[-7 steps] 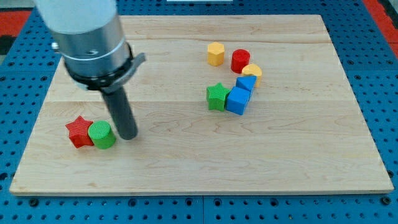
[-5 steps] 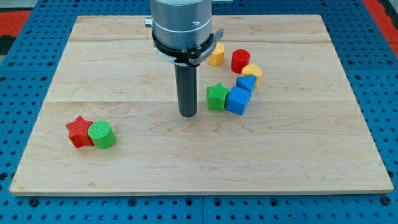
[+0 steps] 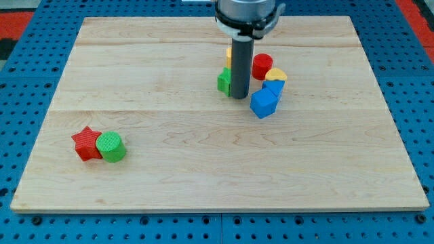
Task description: Push the green star closer to green circle
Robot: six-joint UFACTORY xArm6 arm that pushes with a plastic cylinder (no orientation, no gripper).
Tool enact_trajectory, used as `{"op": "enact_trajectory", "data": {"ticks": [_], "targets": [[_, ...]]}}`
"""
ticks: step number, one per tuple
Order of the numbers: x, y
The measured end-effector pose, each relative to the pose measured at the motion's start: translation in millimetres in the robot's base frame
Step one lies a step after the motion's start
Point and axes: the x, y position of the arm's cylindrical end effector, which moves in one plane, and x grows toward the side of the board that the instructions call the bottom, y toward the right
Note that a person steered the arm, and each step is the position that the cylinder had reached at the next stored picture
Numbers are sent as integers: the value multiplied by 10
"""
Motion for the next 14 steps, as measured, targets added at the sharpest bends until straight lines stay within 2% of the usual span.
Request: {"op": "enact_trajectory", "data": {"ticks": [2,4,6,8,10,11,12,14], "targets": [[-377,157],[-442,-528],[-1104,-633],[-794,-1003],[-486,-900],[-211,-859],[149,-1053],[777,-955]]}}
